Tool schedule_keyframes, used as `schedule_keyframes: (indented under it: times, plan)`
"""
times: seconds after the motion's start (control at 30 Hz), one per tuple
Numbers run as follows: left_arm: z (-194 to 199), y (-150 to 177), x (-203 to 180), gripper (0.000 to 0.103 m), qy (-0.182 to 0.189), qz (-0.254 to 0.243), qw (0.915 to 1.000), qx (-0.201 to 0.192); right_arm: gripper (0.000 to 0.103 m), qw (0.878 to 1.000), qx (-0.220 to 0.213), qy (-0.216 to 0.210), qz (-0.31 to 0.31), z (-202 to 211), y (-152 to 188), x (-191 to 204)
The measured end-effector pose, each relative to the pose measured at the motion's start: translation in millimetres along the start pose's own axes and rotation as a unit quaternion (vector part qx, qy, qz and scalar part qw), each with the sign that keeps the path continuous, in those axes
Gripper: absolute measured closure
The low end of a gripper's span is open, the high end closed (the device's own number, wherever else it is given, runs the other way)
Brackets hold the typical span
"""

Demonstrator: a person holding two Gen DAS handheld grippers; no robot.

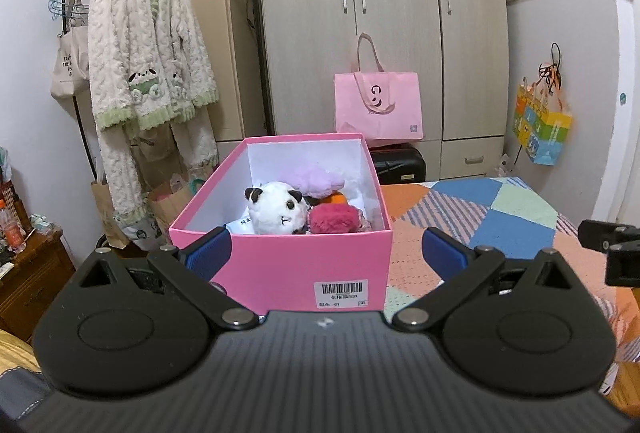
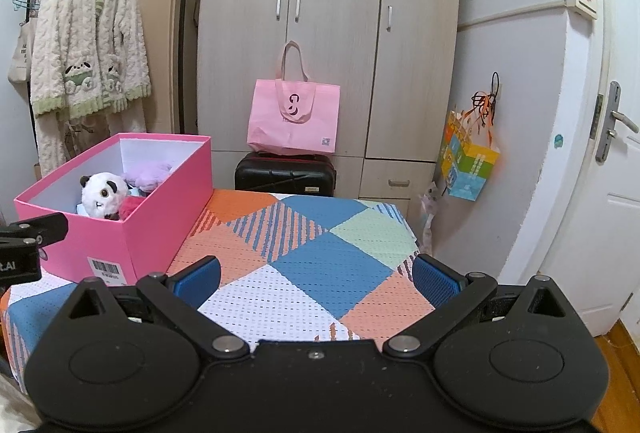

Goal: Organize soft objects

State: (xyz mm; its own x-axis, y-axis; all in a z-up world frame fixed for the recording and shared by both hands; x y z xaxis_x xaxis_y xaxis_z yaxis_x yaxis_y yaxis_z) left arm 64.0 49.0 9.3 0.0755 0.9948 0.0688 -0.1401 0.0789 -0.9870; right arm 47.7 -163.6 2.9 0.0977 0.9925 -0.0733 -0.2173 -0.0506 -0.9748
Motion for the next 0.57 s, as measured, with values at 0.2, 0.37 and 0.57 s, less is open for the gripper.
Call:
schedule_keyframes:
  times: [0.2,0.37,0.57]
  plan:
    - [4.1,-2.0,3.4,0.0,0.016,0.018,0.9997,-0.01,0.0,1.0,0.001,0.0,0.006,-1.7,1.4,0.0]
    - [4.0,-1.0,3.3,0.0,0.005,0.012,0.9998,-0.012,0.0,1.0,0.0,0.002,0.006,-1.5,1.8,-0.6]
    - [3.7,-0.4,5.1,0.0,0.001,0.017,0.9998,-0.009,0.0,1.0,0.0,0.004,0.004,-2.6,2.6,-2.7]
Point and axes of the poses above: each gripper's, at about its wrist camera, not at the fingertips, and z roughly against the way its jaws point, x to its left, y to its underside, the point moved 3 cm from there along -z, roughly the way its jaws point, and after that the axes turned 13 degrees about -x, right-handed, at the moved point
